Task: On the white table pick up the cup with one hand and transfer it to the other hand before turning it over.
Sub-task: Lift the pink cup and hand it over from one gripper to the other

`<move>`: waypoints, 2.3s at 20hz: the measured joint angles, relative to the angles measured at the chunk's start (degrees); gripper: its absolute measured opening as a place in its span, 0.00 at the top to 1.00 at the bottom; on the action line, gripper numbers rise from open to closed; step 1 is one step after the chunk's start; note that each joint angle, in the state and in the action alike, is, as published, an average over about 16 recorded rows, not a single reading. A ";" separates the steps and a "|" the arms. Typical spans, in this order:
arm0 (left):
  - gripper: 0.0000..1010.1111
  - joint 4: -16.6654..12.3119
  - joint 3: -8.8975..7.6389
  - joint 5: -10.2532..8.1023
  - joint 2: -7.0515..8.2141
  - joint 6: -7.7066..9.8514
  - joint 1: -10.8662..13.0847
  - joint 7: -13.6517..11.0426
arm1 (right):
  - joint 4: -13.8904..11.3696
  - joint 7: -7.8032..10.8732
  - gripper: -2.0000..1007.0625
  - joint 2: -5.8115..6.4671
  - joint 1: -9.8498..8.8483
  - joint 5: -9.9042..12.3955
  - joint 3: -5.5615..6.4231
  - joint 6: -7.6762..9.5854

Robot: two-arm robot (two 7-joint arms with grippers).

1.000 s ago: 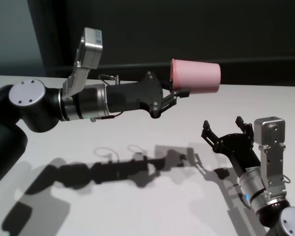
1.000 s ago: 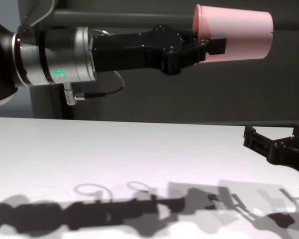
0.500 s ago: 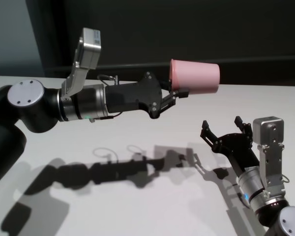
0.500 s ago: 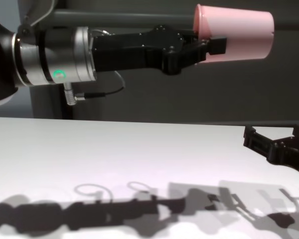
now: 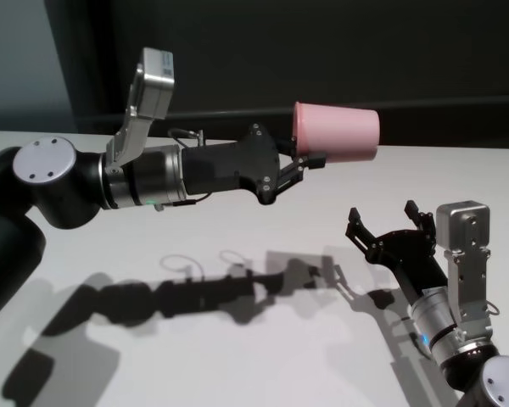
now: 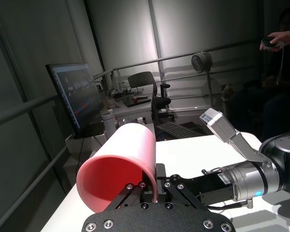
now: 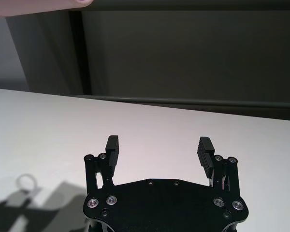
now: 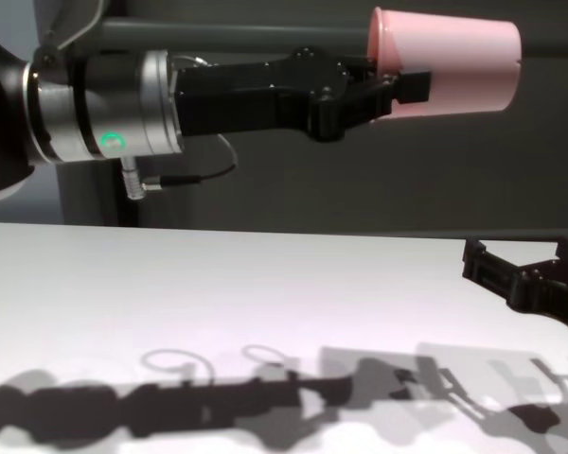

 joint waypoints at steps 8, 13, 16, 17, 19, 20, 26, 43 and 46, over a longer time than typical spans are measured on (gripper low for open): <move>0.95 0.00 -0.01 -0.03 0.00 0.03 0.00 -0.06 | 0.00 0.42 0.01 -0.52 -0.19 0.93 0.69 0.19; 0.95 0.00 -0.01 -0.05 -0.01 0.05 0.00 -0.08 | -0.03 1.28 0.01 -1.43 -0.63 2.86 2.19 0.62; 0.95 0.00 -0.01 -0.06 -0.01 0.06 0.00 -0.09 | -0.05 1.95 0.01 -2.21 -1.02 4.62 3.58 1.00; 0.95 0.00 -0.01 -0.06 -0.01 0.06 0.00 -0.09 | -0.06 2.20 0.01 -2.49 -1.17 5.27 4.12 1.14; 0.95 0.00 -0.01 -0.06 -0.01 0.06 0.00 -0.09 | -0.08 2.76 0.01 -3.09 -1.50 6.68 5.28 1.44; 0.95 0.00 -0.01 -0.07 -0.01 0.06 0.00 -0.09 | -0.09 3.05 0.01 -3.37 -1.66 7.37 5.85 1.58; 0.95 0.00 -0.01 -0.07 -0.01 0.07 0.00 -0.08 | -0.33 4.94 0.01 -5.02 -2.52 12.12 9.25 2.47; 0.95 0.00 -0.01 -0.07 -0.01 0.06 0.00 -0.08 | -1.39 10.28 0.01 -9.06 -2.51 31.33 15.74 5.86; 0.95 0.00 -0.01 -0.07 -0.01 0.06 0.00 -0.08 | -1.44 11.10 0.01 -9.70 -2.19 35.53 16.75 7.13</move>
